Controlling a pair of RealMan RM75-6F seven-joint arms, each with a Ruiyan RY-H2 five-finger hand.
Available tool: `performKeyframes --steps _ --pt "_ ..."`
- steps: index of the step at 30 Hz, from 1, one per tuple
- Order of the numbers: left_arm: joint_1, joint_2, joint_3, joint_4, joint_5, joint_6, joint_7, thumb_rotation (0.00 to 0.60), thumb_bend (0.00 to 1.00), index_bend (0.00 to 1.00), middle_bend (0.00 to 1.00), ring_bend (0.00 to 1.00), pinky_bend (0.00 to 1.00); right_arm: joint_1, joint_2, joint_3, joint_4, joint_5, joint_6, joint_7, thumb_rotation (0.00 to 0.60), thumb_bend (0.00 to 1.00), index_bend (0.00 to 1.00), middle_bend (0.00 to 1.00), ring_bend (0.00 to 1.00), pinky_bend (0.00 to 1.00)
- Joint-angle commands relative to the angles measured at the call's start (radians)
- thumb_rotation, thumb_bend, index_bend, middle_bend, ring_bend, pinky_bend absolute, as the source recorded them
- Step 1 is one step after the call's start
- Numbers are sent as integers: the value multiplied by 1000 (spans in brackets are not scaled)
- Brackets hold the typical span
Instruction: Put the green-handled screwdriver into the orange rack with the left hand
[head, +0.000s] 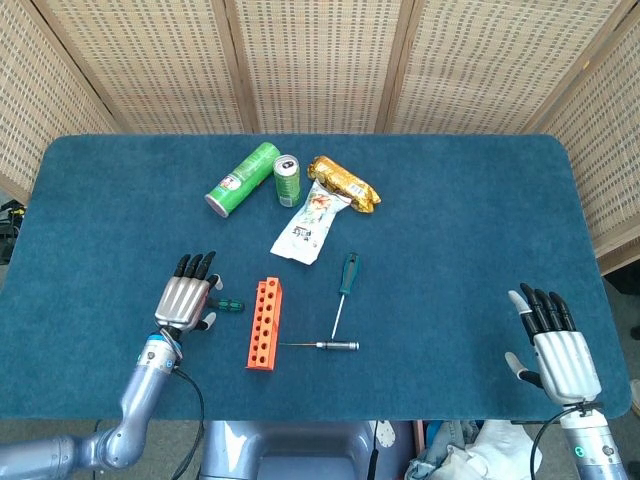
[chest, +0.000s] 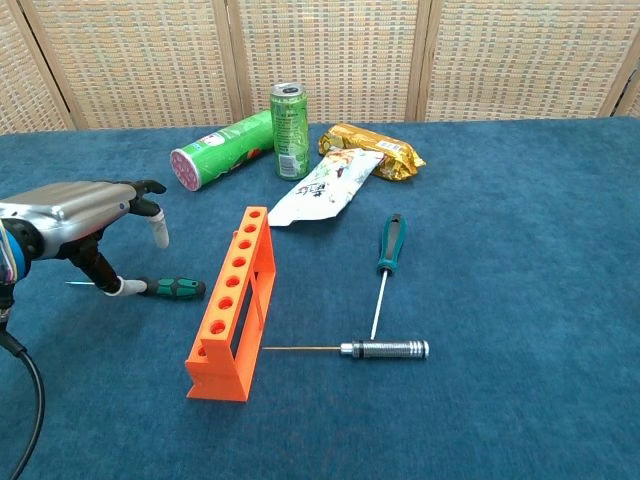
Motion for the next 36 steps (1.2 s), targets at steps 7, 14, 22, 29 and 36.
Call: performKeyframes --steps 7,14,22,29,36 --pt "-46 -65 8 68 -75 -3 28 600 270 390 0 0 0 0 2 1 1 0 1 7 600 239 0 0 0 0" --pt "-68 -96 12 109 -96 -5 29 600 276 403 0 0 0 0 2 1 2 1 -1 11 600 236 0 0 0 0" --pt "-86 -122 17 142 -113 7 30 600 294 428 0 0 0 0 5 2 3 1 1 20 600 238 0 0 0 0" --pt "-100 -139 20 175 -133 3 26 600 309 445 0 0 0 0 4 2 3 0 2 20 600 239 0 0 0 0" --pt "-108 -159 27 200 -127 8 9 600 368 522 0 0 0 0 4 2 4 -1 2 22 600 238 0 0 0 0"
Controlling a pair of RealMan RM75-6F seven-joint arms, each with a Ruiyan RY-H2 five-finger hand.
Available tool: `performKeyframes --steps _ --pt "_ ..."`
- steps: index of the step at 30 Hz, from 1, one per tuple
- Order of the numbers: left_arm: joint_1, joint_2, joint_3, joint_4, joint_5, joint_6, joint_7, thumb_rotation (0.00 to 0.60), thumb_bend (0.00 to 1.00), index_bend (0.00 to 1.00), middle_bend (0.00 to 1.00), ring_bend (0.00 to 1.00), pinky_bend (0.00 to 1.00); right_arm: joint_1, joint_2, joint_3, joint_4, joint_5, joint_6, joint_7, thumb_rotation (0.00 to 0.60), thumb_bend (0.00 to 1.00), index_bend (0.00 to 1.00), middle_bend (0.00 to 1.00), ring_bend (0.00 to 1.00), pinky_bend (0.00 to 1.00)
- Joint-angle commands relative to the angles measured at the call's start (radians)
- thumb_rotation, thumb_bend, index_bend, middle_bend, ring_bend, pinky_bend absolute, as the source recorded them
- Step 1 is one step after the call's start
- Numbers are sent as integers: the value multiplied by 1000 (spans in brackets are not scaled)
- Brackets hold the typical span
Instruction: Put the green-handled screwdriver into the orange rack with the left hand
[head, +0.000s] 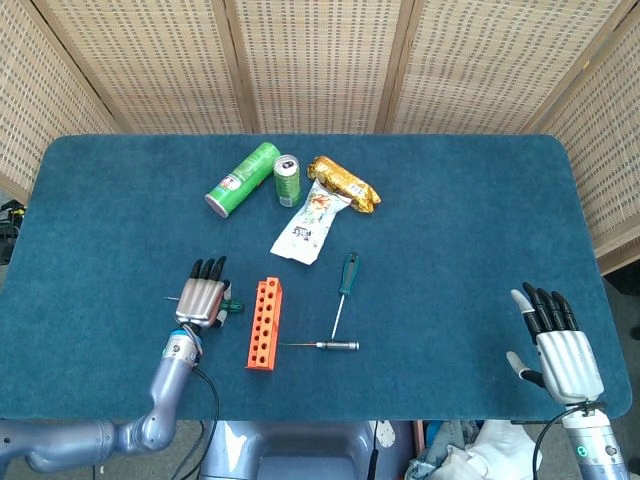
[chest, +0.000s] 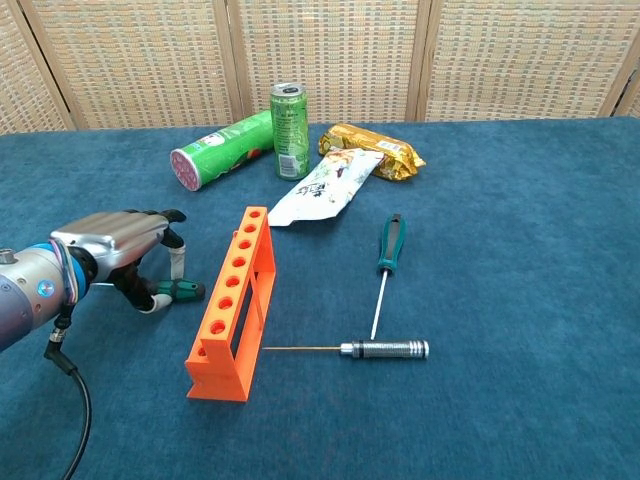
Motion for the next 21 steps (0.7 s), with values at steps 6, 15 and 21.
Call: performKeyframes --steps 6,15,21 --pt "-1 -8 6 14 15 12 -22 600 372 547 3 0 0 0 0 -1 0 -4 2 1 600 240 0 0 0 0" --pt "17 72 -30 -120 95 78 -98 600 373 558 13 0 0 1 -1 -3 1 -6 -1 -3 600 240 0 0 0 0" --pt "58 200 -82 -337 158 114 -223 600 374 559 24 0 0 0 -2 -4 -2 -8 1 -8 600 237 0 0 0 0"
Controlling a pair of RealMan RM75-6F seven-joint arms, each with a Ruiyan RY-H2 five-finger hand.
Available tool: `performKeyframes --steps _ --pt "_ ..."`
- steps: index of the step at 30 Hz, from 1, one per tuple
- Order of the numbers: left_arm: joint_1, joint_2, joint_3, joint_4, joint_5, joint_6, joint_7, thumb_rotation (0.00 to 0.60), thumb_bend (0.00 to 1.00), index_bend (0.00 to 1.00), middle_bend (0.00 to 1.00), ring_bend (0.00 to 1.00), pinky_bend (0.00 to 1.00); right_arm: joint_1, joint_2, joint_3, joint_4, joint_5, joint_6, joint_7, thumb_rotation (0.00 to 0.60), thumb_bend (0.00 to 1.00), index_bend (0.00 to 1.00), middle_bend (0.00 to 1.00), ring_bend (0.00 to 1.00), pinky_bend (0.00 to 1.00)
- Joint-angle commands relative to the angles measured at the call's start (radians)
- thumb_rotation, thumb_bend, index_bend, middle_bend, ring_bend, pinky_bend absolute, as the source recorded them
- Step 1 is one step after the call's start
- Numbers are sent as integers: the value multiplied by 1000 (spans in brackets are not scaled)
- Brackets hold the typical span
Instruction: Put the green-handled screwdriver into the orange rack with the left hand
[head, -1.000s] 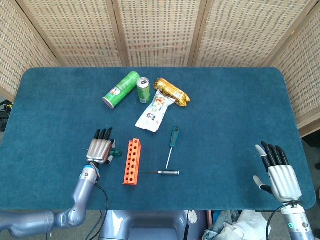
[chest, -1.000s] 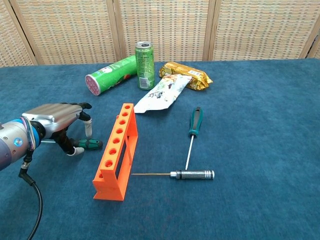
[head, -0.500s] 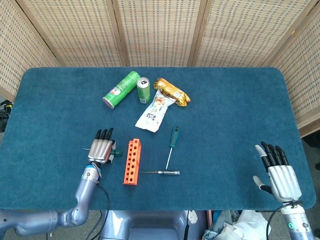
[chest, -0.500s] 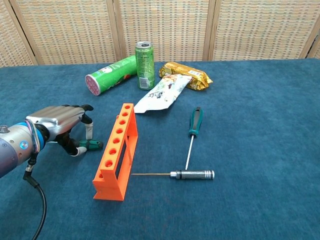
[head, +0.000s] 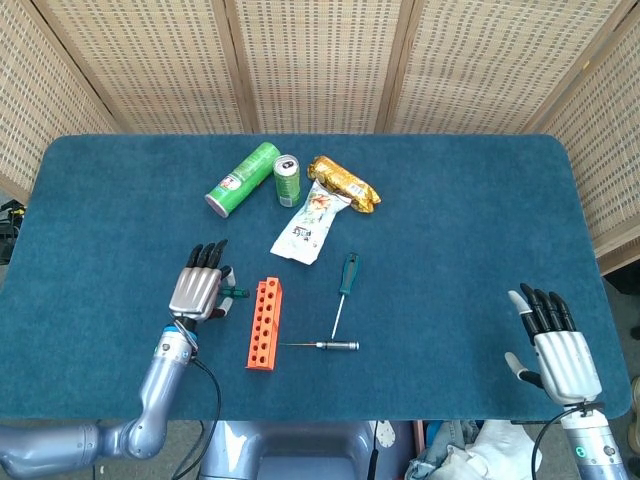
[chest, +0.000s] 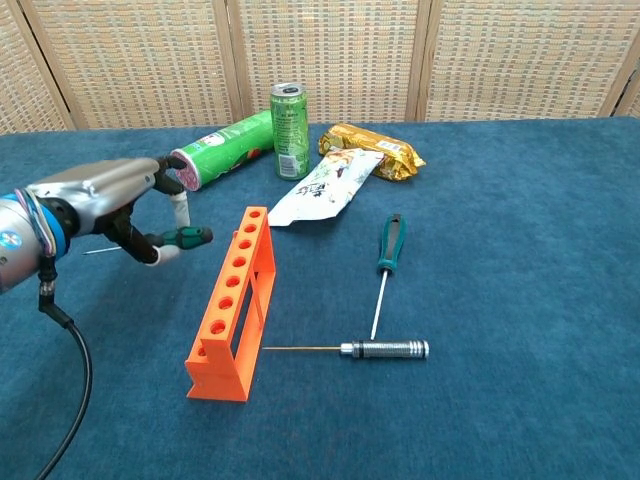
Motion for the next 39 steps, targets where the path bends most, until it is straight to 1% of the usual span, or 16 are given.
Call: performKeyframes --steps 1,4,8,11,13,20,25,28,30,34,39 --pt "35 104 -43 -153 53 29 -100 600 374 560 26 0 0 0 0 -1 -1 0 -1 -2 600 239 0 0 0 0" --pt "55 152 -67 -231 75 36 -173 600 375 561 33 0 0 0 -1 -2 -3 -1 -3 -7 600 237 0 0 0 0" --pt "89 198 -101 -323 87 22 -330 600 375 561 35 0 0 1 -3 -4 -4 -3 -6 -14 600 239 0 0 0 0" --pt "108 225 -116 -369 78 -14 -444 600 375 561 39 0 0 2 -5 -5 -4 -2 -9 -15 600 240 0 0 0 0" --pt "114 235 -124 -380 79 -32 -501 600 375 561 41 0 0 2 -6 -5 -3 1 -11 -16 600 240 0 0 0 0" --pt "127 230 -128 -375 157 -69 -672 600 375 561 52 0 0 4 -7 -4 -1 4 -14 -14 600 240 0 0 0 0" --pt "129 211 -108 -361 238 -106 -792 600 377 570 65 0 0 4 -7 -5 -1 2 -15 -14 600 238 0 0 0 0" --pt "130 188 -96 -343 305 -124 -898 600 378 571 65 0 0 3 -6 -4 -1 1 -11 -11 600 238 0 0 0 0" --pt "130 181 -91 -336 326 -134 -941 600 378 572 65 0 0 3 -6 -4 -1 2 -11 -10 600 237 0 0 0 0" --pt "134 153 -67 -297 393 -142 -1044 600 378 576 65 0 0 3 -5 -4 -1 0 -10 -7 600 236 0 0 0 0" --pt "129 136 -49 -259 439 -149 -1122 600 378 583 66 0 0 3 -5 -4 1 0 -10 -6 600 235 0 0 0 0"
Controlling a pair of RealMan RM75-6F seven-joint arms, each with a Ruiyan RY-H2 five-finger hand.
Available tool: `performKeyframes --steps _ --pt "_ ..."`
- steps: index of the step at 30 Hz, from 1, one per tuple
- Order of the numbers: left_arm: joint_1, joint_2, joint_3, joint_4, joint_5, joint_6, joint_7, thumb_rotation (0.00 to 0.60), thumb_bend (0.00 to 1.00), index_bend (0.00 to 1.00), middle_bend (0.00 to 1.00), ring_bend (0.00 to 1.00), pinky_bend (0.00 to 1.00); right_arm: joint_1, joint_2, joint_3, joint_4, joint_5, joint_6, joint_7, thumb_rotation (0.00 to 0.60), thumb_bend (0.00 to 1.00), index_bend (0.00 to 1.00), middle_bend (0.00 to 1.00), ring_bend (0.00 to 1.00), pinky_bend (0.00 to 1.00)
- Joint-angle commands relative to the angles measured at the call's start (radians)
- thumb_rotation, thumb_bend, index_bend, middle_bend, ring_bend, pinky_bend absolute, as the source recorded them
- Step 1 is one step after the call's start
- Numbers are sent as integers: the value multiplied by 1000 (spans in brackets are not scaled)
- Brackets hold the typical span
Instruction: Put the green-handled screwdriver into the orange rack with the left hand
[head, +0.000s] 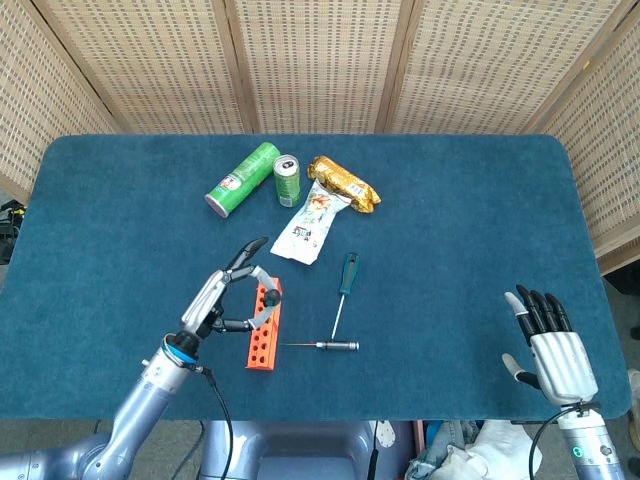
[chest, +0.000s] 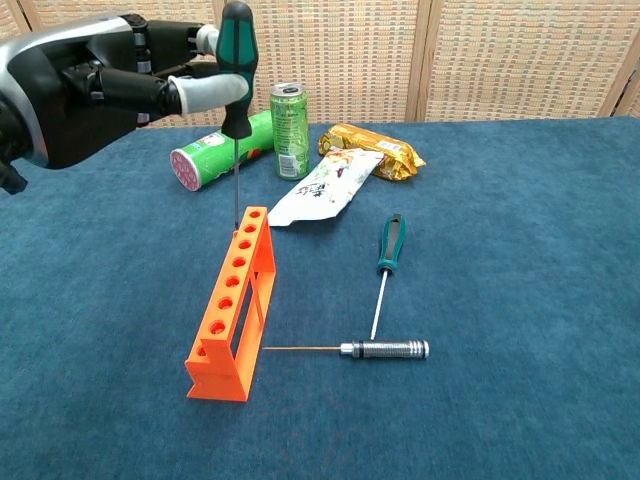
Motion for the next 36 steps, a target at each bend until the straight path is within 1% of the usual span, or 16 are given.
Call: performKeyframes --steps 1,10,36 --pt "-3 -20 16 34 39 -5 -46 600 378 584 67 0 0 0 0 0 0 0 -1 0 600 236 0 0 0 0" --pt "-6 -33 35 75 52 2 -88 600 378 591 71 0 0 1 -1 0 1 1 -1 -1 600 239 0 0 0 0" --pt "8 -14 71 103 52 18 -155 600 378 594 74 0 0 1 -4 -1 1 1 -4 -9 600 237 0 0 0 0"
